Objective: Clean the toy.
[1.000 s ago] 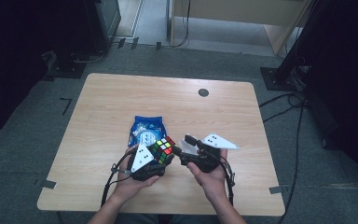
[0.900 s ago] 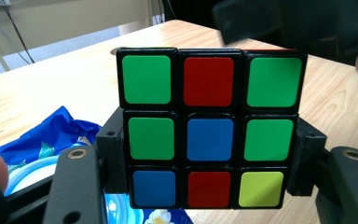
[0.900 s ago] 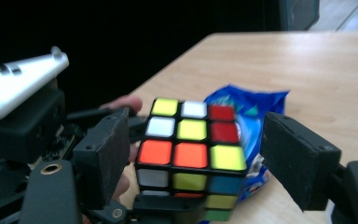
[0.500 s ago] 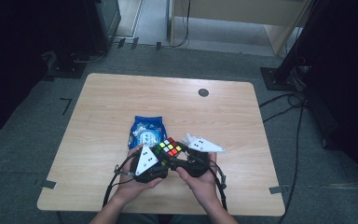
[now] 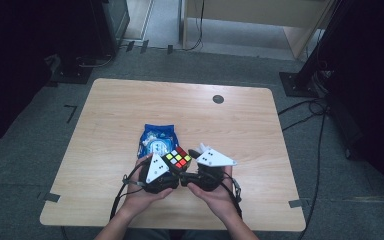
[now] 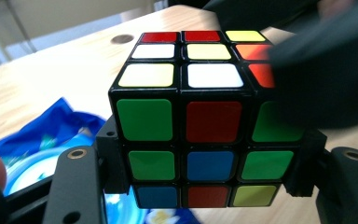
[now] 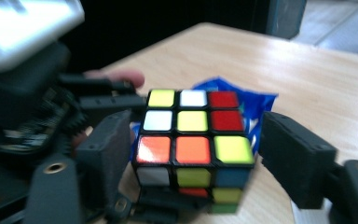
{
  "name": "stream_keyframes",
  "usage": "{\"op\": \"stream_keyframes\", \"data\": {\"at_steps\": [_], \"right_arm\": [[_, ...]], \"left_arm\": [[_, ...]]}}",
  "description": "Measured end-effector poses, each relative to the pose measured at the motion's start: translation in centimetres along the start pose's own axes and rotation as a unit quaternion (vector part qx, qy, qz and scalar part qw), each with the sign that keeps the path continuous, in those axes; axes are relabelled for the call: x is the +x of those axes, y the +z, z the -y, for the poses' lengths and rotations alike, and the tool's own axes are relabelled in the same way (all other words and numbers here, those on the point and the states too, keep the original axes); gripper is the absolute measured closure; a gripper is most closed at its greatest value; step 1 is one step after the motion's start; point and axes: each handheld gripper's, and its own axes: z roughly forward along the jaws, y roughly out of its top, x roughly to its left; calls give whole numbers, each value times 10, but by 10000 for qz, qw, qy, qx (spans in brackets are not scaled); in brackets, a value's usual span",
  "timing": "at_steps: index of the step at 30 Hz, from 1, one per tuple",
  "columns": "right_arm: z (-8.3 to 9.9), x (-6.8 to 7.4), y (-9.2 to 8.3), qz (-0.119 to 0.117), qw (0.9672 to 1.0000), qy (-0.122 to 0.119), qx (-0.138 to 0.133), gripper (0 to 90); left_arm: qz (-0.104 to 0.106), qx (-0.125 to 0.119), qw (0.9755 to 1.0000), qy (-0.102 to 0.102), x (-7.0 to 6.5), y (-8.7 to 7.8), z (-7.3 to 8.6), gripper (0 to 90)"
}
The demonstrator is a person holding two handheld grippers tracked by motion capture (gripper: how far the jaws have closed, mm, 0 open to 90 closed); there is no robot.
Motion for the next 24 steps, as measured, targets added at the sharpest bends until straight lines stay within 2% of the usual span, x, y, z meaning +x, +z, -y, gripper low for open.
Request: {"op": "stream_keyframes", "data": {"at_steps": [5,8,10,12,14,18,20,24], "right_arm": [[0,-24,-15,-131,9974,405,-579,253],[13,-38,-12,-134,9969,490,-595,264],[23,-42,-4,-141,9978,395,-519,267],[31,-39,5,-310,9984,281,-392,258],[35,-31,14,-402,9988,79,-258,244],[39,-11,25,-508,9981,-211,-260,230],[40,-2,29,-479,9979,-305,-317,224],[43,9,31,-243,9965,-565,-569,221]], "left_arm": [[-182,-77,9988,-446,23,-9,-2,339],[-230,-187,9974,-652,34,-16,-5,339],[-233,-247,9965,-769,39,-21,-7,339],[-231,-314,9957,-839,41,-24,-9,339],[-175,-333,9954,-886,41,-25,-10,339],[-19,-367,9952,-903,35,-24,-12,339],[67,-374,9949,-932,31,-23,-14,339],[168,-370,9953,-884,24,-22,-16,339]]}}
